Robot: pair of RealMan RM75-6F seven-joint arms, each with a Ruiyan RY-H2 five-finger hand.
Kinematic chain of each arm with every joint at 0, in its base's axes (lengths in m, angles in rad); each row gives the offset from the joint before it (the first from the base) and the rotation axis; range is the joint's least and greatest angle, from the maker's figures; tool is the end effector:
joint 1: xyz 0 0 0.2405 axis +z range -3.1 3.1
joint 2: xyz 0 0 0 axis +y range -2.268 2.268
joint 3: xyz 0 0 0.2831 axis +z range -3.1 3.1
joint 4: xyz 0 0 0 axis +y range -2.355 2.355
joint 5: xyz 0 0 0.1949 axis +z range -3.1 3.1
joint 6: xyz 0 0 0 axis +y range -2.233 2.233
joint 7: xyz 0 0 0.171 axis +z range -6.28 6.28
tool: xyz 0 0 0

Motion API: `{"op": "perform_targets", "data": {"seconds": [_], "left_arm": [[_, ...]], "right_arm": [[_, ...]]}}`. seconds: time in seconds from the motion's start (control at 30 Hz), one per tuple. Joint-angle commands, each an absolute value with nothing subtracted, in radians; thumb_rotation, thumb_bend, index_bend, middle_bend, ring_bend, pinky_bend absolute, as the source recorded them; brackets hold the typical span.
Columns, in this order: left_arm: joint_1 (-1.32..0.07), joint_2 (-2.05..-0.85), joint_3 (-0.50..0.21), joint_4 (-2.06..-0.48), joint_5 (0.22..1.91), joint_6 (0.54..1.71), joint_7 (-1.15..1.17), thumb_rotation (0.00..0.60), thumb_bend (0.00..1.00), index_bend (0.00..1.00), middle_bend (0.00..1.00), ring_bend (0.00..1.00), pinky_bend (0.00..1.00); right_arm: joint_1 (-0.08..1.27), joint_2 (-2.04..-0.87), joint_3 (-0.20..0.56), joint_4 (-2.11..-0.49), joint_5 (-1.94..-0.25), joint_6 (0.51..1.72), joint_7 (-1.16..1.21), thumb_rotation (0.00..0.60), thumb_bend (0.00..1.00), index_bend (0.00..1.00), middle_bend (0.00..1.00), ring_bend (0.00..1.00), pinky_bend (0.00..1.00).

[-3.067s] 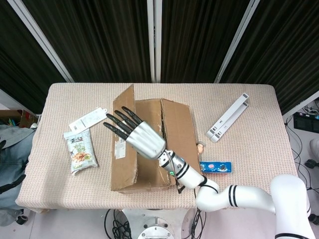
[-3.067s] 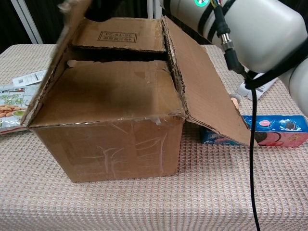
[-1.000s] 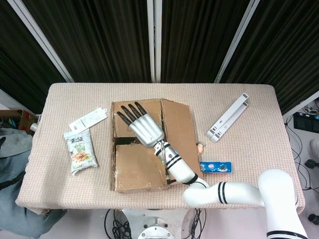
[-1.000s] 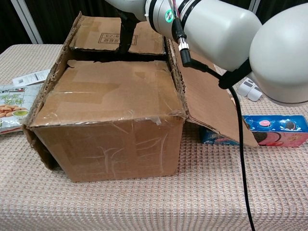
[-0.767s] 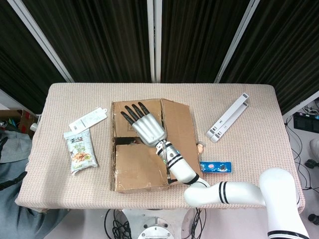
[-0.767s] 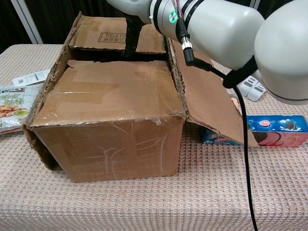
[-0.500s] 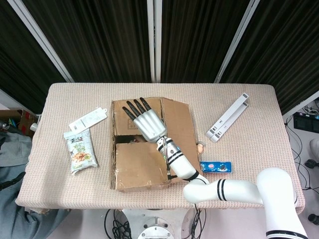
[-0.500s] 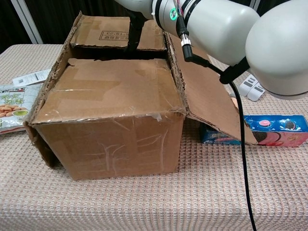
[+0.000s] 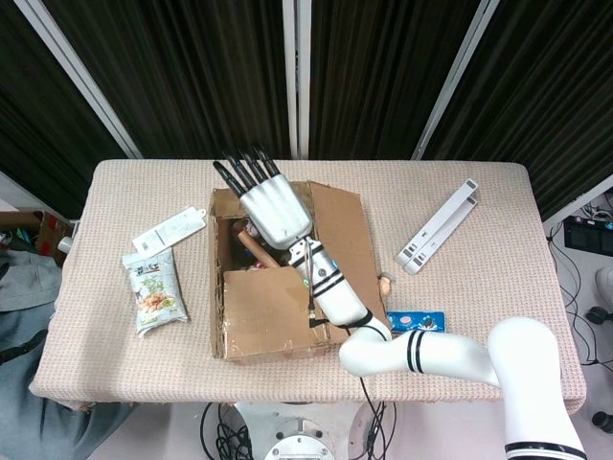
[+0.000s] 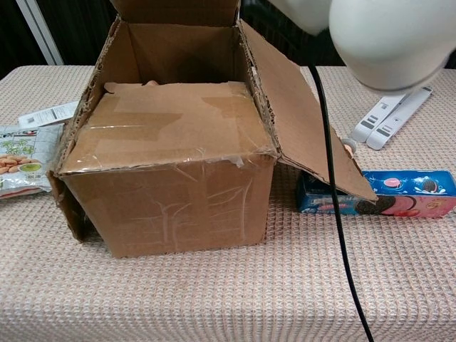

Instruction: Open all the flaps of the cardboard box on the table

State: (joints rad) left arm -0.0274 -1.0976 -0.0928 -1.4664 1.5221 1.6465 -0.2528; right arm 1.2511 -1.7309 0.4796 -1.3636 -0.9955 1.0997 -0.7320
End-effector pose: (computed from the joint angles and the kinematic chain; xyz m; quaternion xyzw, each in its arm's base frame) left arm -0.3455 0.1958 0.2363 -0.5362 -0.3558 -0.4671 0.6063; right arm 0.0948 -0.4411 0.0131 0.7091 -0.1516 0.5210 0.4503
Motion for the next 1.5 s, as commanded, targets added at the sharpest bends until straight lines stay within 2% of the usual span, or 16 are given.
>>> {"op": "perform_targets", "data": {"seconds": [0.03,0.2,0.37,0.63,0.87,1.23,1.5], "left_arm": [[-0.024,-1.093,-0.094,-1.471,1.521,1.652,-0.250,0.600,0.09,0.05,0.02,0.07,0.18],[-0.013,-1.079,-0.102,-1.486,1.511,1.670,-0.244,0.599,0.09,0.05,0.02,0.07,0.18],[-0.005,-1.076,-0.115,-1.484,1.487,1.678,-0.255,0.598,0.09,0.05,0.00,0.07,0.18],[-0.026,-1.089,-0.134,-1.474,1.458,1.640,-0.249,0.599,0.09,0.05,0.00,0.07,0.18],[-0.044,-1.088,-0.144,-1.493,1.455,1.623,-0.217,0.598,0.09,0.05,0.00,0.07,0.18],[-0.047,-1.091,-0.140,-1.524,1.453,1.616,-0.165,0.599,0.09,0.05,0.00,0.07,0.18],[-0.047,-1.081,-0.141,-1.537,1.451,1.611,-0.171,0.599,0.09,0.05,0.00,0.07,0.18]], "right_arm": [[1.362,-1.753,0.550,-1.188,-0.963,1.049,-0.771,0.600,0.14,0.00,0.00,0.00,0.00],[1.495,-1.862,0.559,-0.841,-0.932,0.947,-0.763,0.600,0.13,0.00,0.00,0.00,0.00],[1.592,-1.972,0.541,-0.541,-1.011,0.928,-0.599,0.600,0.14,0.00,0.00,0.00,0.00],[1.651,-2.053,0.519,-0.286,-1.043,0.821,-0.444,0.600,0.14,0.00,0.00,0.00,0.00],[1.626,-2.063,0.488,-0.216,-1.067,0.761,-0.373,0.600,0.14,0.00,0.00,0.00,0.00],[1.594,-2.072,0.451,-0.164,-1.105,0.737,-0.304,0.600,0.14,0.00,0.00,0.00,0.00],[1.585,-2.049,0.455,-0.247,-1.121,0.802,-0.135,0.600,0.17,0.00,0.00,0.00,0.00]]}}
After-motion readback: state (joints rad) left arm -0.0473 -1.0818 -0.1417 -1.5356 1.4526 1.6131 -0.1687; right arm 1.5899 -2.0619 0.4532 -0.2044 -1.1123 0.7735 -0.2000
